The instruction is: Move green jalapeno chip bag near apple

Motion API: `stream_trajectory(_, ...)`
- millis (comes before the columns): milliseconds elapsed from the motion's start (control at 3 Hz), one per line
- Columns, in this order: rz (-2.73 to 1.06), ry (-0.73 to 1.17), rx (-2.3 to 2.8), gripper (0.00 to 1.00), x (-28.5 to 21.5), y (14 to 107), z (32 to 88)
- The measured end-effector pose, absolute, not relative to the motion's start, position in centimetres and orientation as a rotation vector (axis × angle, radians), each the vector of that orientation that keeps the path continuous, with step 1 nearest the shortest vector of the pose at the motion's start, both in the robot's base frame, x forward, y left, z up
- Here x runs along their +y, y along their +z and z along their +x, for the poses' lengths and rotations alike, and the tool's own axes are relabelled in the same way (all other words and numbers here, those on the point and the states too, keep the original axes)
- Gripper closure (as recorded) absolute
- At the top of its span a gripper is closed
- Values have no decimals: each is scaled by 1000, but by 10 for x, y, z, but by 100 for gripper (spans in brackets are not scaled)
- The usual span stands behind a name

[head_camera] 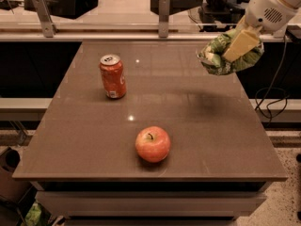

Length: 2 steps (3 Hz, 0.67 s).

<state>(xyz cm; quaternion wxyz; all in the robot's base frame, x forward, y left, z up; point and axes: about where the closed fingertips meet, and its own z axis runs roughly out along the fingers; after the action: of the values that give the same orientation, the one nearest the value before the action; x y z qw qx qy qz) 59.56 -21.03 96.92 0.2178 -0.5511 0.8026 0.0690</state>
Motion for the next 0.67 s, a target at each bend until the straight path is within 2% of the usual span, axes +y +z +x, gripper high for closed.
stream_trajectory(667, -1483, 217, 2287, 100, -200, 945, 522)
